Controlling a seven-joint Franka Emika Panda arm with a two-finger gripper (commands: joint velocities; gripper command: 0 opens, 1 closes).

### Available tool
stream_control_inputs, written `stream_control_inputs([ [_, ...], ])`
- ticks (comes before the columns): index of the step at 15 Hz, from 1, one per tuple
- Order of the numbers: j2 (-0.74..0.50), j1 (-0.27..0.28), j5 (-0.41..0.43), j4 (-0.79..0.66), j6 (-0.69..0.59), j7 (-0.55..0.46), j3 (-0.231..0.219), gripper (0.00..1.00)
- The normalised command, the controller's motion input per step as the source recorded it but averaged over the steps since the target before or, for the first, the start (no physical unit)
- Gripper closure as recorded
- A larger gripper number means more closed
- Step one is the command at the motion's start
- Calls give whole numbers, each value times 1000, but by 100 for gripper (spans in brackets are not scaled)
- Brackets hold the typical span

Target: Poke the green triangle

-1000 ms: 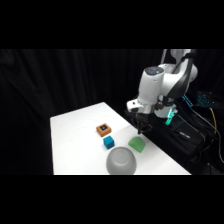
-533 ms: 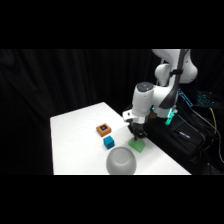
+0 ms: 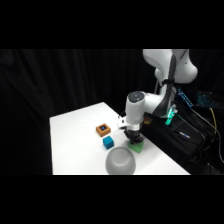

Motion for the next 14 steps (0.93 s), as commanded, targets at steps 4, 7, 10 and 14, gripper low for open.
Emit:
stream_control_inputs([
  [4,5,101,28,5,4,-21,-121,96],
  [7,-418,145,17,-184,-187,107,-88,96],
  [10,-628,115,69,-197,-392,142,-1,96],
  [14,-706,31,174,-146,-466,85,90,69],
])
